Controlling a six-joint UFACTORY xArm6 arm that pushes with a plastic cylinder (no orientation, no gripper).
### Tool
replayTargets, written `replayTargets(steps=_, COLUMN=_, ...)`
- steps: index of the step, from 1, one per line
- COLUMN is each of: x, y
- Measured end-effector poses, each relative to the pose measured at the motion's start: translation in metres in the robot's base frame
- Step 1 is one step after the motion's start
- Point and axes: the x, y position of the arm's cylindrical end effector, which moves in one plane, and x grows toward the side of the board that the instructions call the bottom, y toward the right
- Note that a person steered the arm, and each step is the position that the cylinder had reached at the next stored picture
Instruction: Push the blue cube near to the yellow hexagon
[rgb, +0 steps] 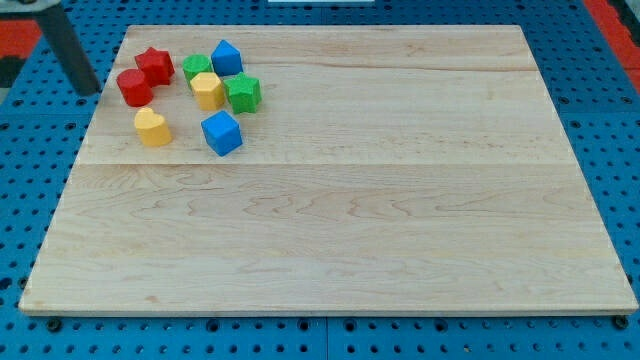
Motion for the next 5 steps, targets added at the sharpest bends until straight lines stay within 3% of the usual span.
replayTargets(steps=1, x=-0.049, y=0.018)
replayTargets(steps=3, x=-0.029, y=0.091)
replayTargets(steps=5, x=-0.048, y=0.035)
